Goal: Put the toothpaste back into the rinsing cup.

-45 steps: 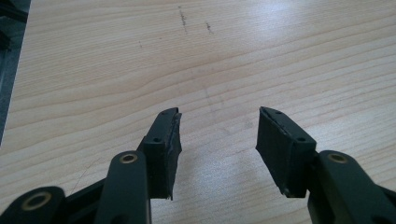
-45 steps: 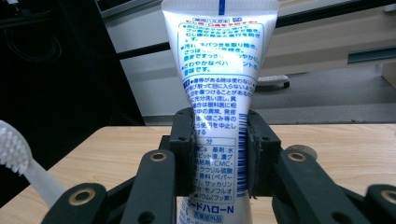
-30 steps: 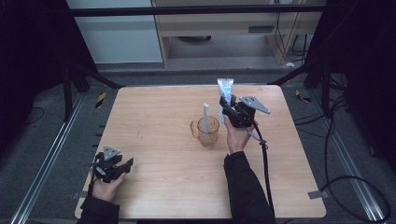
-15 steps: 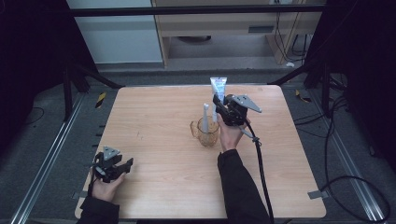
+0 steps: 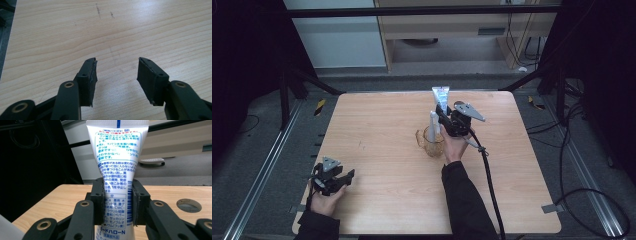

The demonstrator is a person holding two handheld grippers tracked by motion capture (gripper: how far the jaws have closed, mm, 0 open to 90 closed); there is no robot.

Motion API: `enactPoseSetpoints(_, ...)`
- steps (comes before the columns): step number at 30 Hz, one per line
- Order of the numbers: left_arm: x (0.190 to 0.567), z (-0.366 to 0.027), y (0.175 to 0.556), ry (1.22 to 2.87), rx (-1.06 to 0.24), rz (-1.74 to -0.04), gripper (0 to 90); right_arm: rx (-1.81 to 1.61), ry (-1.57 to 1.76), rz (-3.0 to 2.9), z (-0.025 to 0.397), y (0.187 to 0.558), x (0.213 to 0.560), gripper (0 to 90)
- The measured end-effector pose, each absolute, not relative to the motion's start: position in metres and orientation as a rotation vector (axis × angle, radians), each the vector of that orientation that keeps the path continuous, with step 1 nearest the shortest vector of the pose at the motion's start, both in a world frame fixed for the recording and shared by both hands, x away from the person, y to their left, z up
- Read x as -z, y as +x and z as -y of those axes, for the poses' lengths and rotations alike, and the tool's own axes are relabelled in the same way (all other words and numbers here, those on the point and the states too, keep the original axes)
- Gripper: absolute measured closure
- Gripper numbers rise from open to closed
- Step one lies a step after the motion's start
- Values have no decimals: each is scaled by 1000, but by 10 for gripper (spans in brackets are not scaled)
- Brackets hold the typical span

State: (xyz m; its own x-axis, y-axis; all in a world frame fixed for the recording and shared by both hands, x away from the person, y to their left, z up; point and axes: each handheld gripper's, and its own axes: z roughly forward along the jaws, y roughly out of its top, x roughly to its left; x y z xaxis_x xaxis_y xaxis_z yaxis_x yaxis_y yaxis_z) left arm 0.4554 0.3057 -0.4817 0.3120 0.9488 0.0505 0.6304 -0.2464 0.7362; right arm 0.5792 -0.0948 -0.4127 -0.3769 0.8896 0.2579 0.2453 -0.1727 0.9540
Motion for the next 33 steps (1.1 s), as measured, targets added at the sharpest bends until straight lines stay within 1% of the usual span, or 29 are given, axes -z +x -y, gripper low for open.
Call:
enactPoseSetpoints(16,482,-306,455,1971,-673,-1395,486,-1546,1326,-1647,88,580,432,677)
enactPoseSetpoints(33,482,-306,455,1972,-672,-1396,486,-1479,1297,-1769,89,574,429,649)
